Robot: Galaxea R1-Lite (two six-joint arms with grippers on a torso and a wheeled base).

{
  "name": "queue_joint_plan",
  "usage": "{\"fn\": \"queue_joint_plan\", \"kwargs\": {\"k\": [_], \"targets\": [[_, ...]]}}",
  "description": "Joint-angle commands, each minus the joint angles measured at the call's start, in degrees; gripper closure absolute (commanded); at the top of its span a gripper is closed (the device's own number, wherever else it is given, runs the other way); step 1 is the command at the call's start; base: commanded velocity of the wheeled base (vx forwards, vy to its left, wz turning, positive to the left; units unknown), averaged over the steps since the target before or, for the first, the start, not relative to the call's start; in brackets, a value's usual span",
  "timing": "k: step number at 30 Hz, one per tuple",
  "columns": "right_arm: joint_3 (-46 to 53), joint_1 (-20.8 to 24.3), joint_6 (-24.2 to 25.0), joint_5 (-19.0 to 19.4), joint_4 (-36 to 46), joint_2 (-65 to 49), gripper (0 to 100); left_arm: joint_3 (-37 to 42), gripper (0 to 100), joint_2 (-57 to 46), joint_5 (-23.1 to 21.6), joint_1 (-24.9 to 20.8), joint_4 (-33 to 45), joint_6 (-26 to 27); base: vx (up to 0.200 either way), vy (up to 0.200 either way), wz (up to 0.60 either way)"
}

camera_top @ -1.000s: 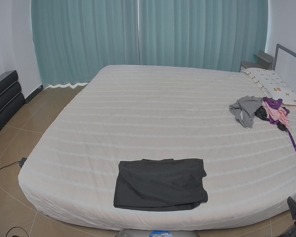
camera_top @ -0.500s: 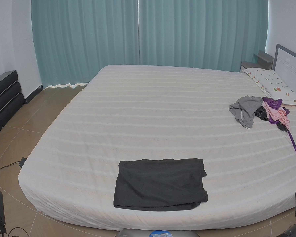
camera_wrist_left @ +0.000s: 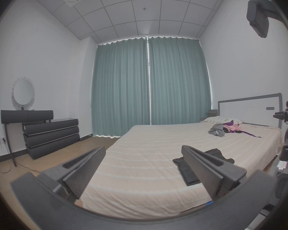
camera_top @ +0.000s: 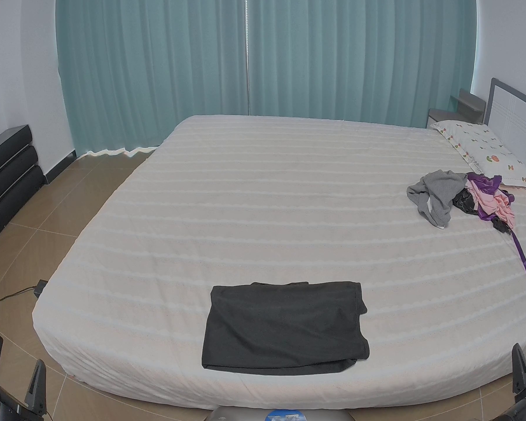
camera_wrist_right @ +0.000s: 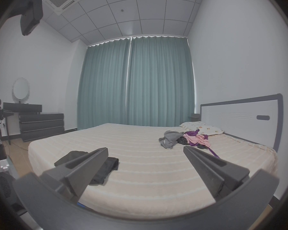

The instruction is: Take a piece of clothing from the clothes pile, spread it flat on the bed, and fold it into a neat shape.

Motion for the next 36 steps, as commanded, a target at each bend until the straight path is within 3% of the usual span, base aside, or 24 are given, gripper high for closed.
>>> {"fn": "queue_joint_plan", "kwargs": {"k": [1, 3, 8, 14, 22, 31, 36], "targets": [[0.8, 0.0, 0.4, 1.4, 0.2, -0.6, 0, 1.4, 0, 0.0, -1.2, 0.0, -0.1, -0.3, 0.0, 0.0, 0.0], [0.3, 0.0, 0.8, 2.8, 1.6, -0.6, 0, 1.4, 0, 0.0, -2.7, 0.0, 0.0, -1.0, 0.0, 0.0, 0.0], [-0.4, 0.0, 2.3, 2.2, 3.6, -0.6, 0, 1.4, 0, 0.0, -3.0, 0.0, 0.0, -4.1, 0.0, 0.0, 0.0], [1.0, -0.1, 1.3, 0.5, 3.9, -0.5, 0, 1.4, 0, -0.1, 0.4, 0.0, 0.1, -2.9, 0.0, 0.0, 0.0], [1.0, -0.1, 1.2, 0.4, 3.5, -0.5, 0, 1.4, 0, -0.1, -0.1, 0.0, 0.1, -3.4, 0.0, 0.0, 0.0], [1.0, 0.0, 1.3, 1.4, 3.5, -0.6, 0, 1.4, 0, -0.2, 2.9, 0.0, 0.8, -3.3, 0.0, 0.0, 0.0], [1.0, 0.0, 1.6, 1.4, 3.5, -0.6, 0, 1.3, 0, -0.2, -0.7, 0.0, 4.0, -2.6, 0.0, 0.0, 0.0]]}}
